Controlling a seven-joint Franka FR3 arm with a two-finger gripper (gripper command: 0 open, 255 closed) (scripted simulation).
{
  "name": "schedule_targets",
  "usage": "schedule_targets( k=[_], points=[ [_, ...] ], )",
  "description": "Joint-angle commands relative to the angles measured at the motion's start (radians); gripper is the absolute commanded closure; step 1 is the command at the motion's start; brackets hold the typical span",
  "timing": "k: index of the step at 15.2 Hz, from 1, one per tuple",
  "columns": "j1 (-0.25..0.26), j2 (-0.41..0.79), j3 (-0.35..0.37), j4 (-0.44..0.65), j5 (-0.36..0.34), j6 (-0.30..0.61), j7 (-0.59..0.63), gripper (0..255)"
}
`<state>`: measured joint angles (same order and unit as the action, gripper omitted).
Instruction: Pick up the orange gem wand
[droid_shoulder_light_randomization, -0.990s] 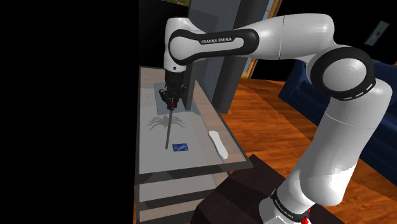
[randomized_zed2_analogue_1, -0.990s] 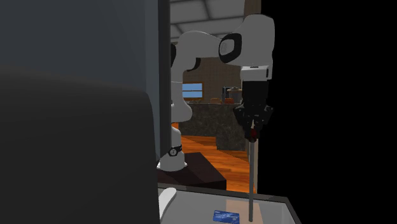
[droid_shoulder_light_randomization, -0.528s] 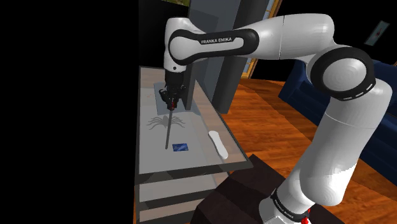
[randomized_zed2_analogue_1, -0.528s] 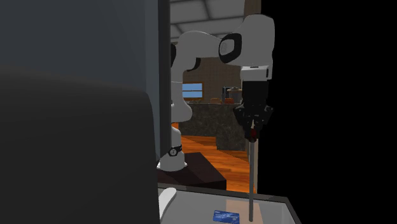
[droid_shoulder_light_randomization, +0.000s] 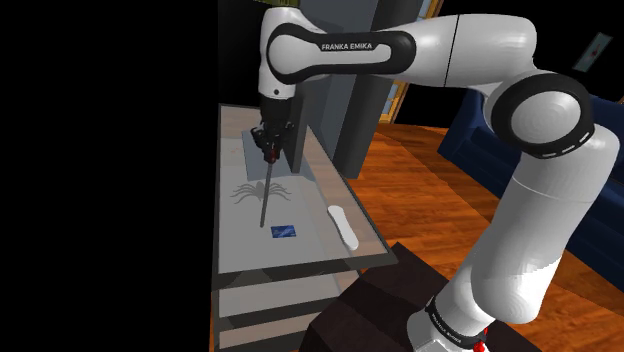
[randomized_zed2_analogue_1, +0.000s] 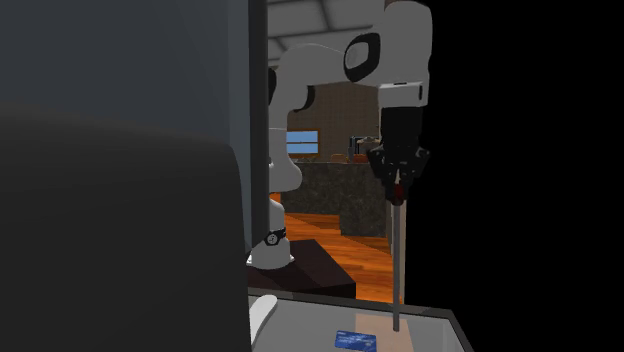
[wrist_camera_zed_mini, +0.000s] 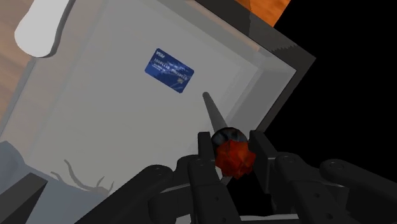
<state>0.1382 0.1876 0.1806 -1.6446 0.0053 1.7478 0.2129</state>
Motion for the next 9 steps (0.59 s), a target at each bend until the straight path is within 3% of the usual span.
schedule_targets(
  k=[1,9],
  points=[
    [0.000,0.000,0.000,0.027,0.000,-0.028,0.000,255],
    [0.001,0.002,0.001,0.113,0.000,-0.111,0.003,255]
  ],
)
